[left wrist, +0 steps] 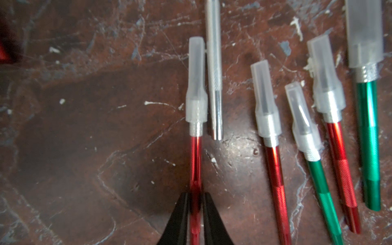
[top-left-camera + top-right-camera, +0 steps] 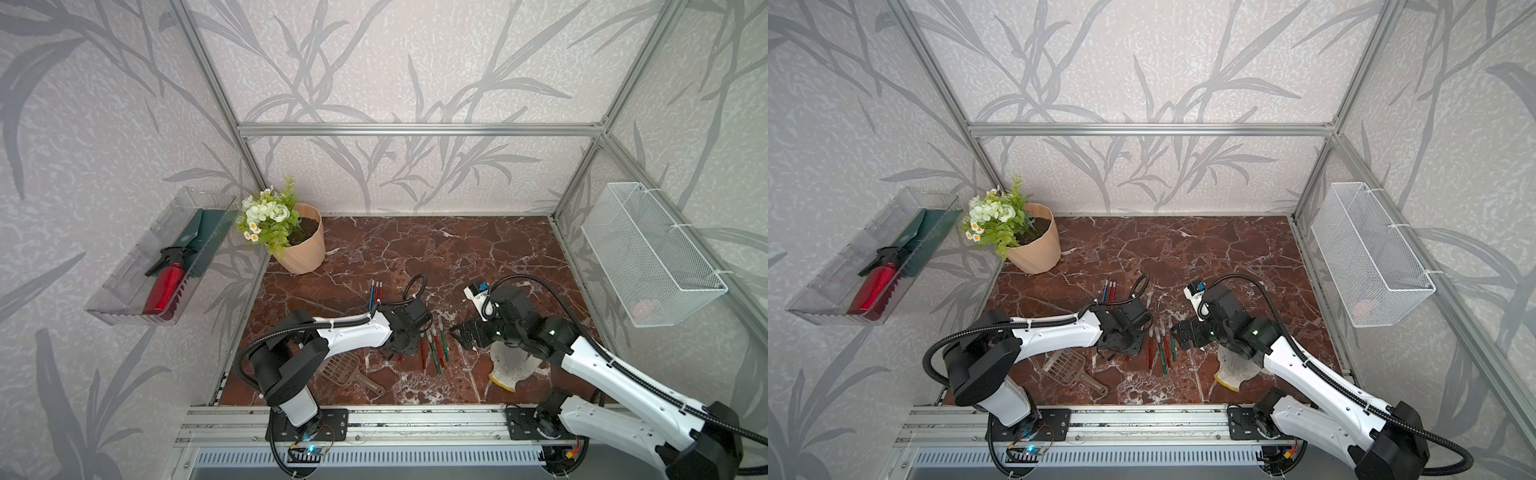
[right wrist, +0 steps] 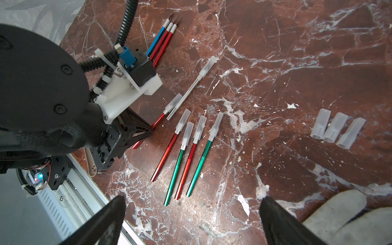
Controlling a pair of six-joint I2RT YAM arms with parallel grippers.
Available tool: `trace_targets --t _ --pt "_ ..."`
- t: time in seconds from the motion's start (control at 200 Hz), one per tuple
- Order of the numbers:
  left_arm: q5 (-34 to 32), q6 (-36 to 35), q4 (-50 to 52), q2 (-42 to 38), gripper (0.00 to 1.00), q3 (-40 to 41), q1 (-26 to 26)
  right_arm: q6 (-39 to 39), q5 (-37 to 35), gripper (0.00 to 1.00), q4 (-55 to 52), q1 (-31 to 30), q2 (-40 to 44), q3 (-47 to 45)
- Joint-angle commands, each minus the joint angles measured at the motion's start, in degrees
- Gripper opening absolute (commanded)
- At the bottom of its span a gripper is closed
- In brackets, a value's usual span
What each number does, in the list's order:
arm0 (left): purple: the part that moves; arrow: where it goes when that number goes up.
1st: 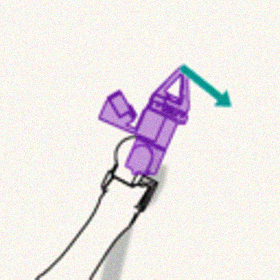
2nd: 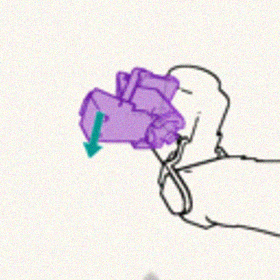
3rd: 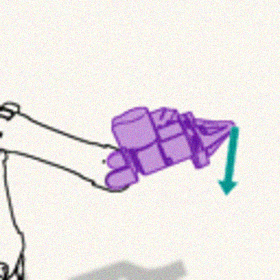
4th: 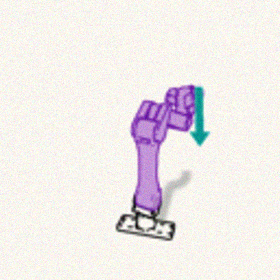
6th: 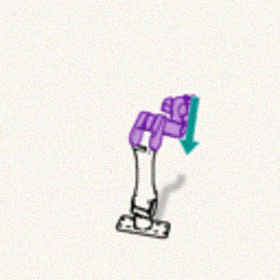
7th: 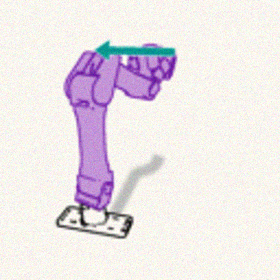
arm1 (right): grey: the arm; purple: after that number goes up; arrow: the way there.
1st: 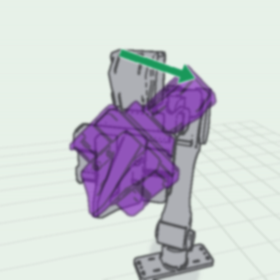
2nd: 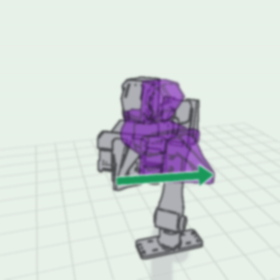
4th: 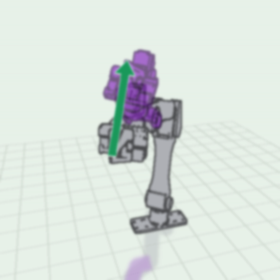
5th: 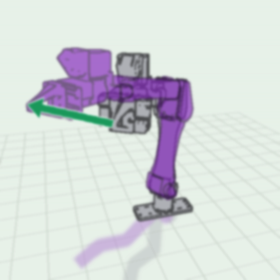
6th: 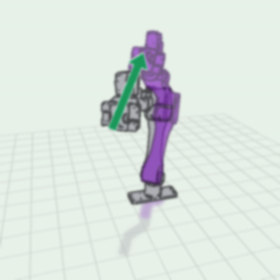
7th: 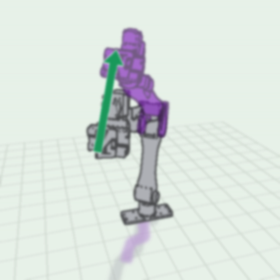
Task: Remove protective caps from carving knives
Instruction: Pick up the carving knife from the center of the board.
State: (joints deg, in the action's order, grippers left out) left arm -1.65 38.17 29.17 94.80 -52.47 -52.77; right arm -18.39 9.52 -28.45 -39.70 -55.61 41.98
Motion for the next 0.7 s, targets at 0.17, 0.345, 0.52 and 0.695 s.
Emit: trace_targets --t 0.17,0.345,0.52,0.695 --pt "-1.60 1.07 1.37 1.51 0.18 -2.11 -0.14 -0.20 0.41 0.99 0.98 -0.20 0.24 -0.56" --pt "-1.60 1.20 1.32 1.54 0.18 -1.77 -0.14 -0.20 0.33 0.99 0.92 -0.20 0.67 -0.79" --pt "-1.70 1.29 1.37 1.63 0.16 -1.68 -0.14 -0.32 0.24 0.99 0.88 -0.20 1.01 -1.19" --pt "-1.89 1.29 1.58 1.53 0.14 -1.61 -0.14 -0.28 0.24 0.99 0.94 -0.20 0.69 -1.02"
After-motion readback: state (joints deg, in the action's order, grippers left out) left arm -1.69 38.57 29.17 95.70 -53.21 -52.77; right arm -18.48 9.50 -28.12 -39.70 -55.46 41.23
